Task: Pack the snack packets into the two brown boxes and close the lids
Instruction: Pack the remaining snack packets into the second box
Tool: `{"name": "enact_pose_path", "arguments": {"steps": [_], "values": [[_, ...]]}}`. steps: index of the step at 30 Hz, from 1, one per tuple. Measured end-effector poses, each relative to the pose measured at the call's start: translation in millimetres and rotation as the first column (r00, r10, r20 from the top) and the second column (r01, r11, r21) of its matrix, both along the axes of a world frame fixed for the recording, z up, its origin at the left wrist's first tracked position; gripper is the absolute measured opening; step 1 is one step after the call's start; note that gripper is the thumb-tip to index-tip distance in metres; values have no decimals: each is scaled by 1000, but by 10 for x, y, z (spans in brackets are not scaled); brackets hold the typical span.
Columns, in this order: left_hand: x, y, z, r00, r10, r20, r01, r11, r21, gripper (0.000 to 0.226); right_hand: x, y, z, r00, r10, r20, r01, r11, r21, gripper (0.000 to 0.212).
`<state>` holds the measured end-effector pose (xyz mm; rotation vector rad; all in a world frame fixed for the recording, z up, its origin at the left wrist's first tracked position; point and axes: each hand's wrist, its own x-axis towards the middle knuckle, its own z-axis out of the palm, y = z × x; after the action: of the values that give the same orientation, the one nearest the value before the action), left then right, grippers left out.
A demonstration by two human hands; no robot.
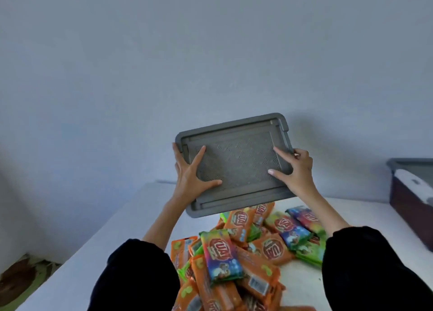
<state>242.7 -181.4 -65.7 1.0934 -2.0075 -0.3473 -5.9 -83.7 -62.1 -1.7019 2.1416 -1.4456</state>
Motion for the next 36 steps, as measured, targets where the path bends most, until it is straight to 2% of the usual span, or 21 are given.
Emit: {"name": "enact_pose_path", "arguments": {"steps": [5, 14, 19, 26, 31, 36], "values": [[-779, -233, 47, 985, -166, 42, 170, 979, -114, 109, -602, 167, -74, 983, -182, -20, 181, 983, -6, 65], [-1724, -373, -268, 960, -273, 54, 279, 945, -173, 111, -1228, 221, -523, 929, -368, 38, 367, 930, 31, 76], [-2111, -425, -397, 958, -284, 41, 287, 937, -199, 114, -1468, 201, -643, 895, -439, 83, 439, 898, 17, 80], [-2269, -490, -729, 965, -257, 51, 262, 941, -216, 114, -1585, 181, -892, 888, -457, 55, 456, 890, 30, 81], [-2211, -495, -861, 960, -230, 159, 263, 938, -225, 115, -1523, 169, -1004, 886, -463, -4, 462, 884, 79, 81], [-2138, -421, -924, 956, -228, 184, 265, 941, -212, 109, -1453, 176, -968, 861, -503, -79, 508, 857, 83, 78]]}}
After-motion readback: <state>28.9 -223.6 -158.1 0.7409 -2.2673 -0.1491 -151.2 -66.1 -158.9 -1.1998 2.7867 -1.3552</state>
